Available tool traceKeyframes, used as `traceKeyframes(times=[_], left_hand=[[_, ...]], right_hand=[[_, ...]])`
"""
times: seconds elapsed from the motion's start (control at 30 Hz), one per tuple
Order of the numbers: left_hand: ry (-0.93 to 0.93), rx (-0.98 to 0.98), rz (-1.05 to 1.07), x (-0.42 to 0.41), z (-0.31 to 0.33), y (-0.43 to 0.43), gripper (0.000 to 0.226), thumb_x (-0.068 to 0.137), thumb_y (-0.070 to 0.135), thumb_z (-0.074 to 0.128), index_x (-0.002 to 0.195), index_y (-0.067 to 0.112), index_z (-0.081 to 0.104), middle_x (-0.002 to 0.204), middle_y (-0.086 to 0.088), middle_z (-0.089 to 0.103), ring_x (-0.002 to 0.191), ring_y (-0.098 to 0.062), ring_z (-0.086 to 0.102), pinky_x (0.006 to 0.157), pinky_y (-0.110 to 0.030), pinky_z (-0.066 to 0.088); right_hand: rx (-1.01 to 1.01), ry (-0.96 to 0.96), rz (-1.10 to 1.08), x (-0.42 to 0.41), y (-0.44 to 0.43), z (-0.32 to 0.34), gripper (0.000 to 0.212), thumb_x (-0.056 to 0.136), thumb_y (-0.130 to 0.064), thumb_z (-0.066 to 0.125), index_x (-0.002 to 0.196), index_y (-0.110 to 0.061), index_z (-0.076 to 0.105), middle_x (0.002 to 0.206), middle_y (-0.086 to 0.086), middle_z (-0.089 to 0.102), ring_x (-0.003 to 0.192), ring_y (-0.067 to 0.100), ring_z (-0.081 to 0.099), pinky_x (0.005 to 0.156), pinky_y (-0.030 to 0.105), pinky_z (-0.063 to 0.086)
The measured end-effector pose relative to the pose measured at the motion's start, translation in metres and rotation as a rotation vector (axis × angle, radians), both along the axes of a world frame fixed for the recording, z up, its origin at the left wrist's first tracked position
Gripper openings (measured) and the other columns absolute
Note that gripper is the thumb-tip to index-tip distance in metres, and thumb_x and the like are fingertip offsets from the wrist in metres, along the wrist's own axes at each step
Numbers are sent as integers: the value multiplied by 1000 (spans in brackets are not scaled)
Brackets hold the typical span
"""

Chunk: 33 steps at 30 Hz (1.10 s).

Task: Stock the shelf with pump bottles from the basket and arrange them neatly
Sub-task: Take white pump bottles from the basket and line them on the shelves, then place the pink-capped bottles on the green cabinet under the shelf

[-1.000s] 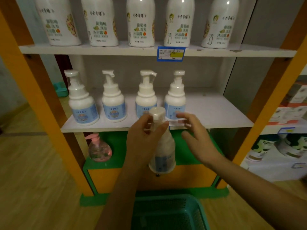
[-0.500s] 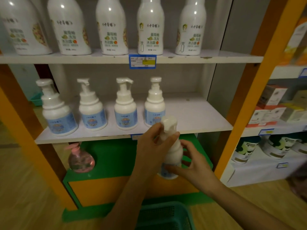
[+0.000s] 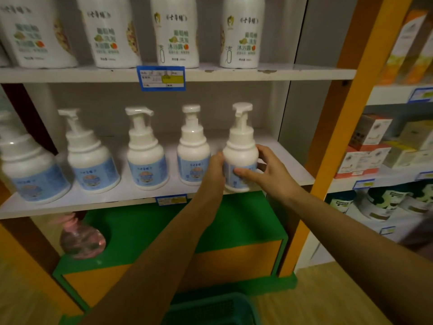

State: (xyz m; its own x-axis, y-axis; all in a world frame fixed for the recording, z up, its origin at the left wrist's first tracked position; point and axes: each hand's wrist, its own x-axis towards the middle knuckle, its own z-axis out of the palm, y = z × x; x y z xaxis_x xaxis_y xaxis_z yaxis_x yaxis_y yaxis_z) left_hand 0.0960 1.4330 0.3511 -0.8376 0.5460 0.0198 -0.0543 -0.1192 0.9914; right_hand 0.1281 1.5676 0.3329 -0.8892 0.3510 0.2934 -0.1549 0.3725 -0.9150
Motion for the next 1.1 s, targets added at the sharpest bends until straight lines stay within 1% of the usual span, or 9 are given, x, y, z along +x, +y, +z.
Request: traceKeyframes(times=[0.13,0.23,0.33,0.43,0.5,0.63,0.8,1.0,1.1], left_hand=[[-69,94,103,-15,2,24,29,96,16,28,93,6,55,58,-5,68,53,-4,60,49,-15,49],[-65,28,160,-9,4,30,45,97,13,25,129,-19,33,122,-44,43,70,-17,68,43,-11,45],[-223,154,112,-12,3,39,45,98,13,25,129,-20,27,134,-39,37,120,-41,46,57,-21,52],[-188,120,91,-11,10,38,46,99,18,23,131,-11,37,133,-33,45,101,-38,58,81,-33,48],[-157,121,82,-9,13,36,46,98,19,23,131,-9,40,129,-32,50,75,-25,58,76,-31,49],[13,-33,213,-17,4,34,40,94,10,31,126,-10,43,95,-18,59,64,-13,46,57,-32,45],[605,-182,333,-2,-40,-14,21,93,11,39,104,10,56,99,6,56,88,-1,50,74,1,37],[579,-323,361,18,-102,-93,22,83,3,47,98,6,63,98,0,63,91,-12,58,82,-13,43],[518,-408,345,30,-136,-131,23,82,-4,49,99,3,63,97,0,62,93,-12,56,74,1,38]], right_hand=[[-8,-28,6,-18,13,-9,62,75,-21,71,129,-20,40,128,7,54,113,26,55,96,48,49],[0,-15,2,-25,16,-12,60,78,-19,69,130,-19,39,126,6,55,112,24,56,96,43,50],[8,-10,6,-30,17,-13,59,81,-17,66,132,-18,36,118,1,54,107,17,55,85,25,51],[37,-38,-7,-37,18,-10,59,82,-16,65,133,-16,34,117,0,52,103,13,53,73,14,48],[53,-74,-16,-40,18,-9,60,83,-17,64,133,-15,32,119,2,52,103,13,52,73,16,48],[50,-56,-87,-32,5,-8,57,81,-14,67,128,-13,35,116,1,52,103,12,51,90,21,49],[261,193,-404,8,-38,-47,34,84,-11,61,116,-16,50,117,0,54,109,10,51,94,26,45],[245,94,-239,42,-91,-108,19,84,-5,59,102,-10,59,98,-3,58,87,12,56,77,17,43],[230,-14,-176,61,-115,-139,22,84,-2,56,104,-10,60,99,-3,58,88,11,55,78,18,43]])
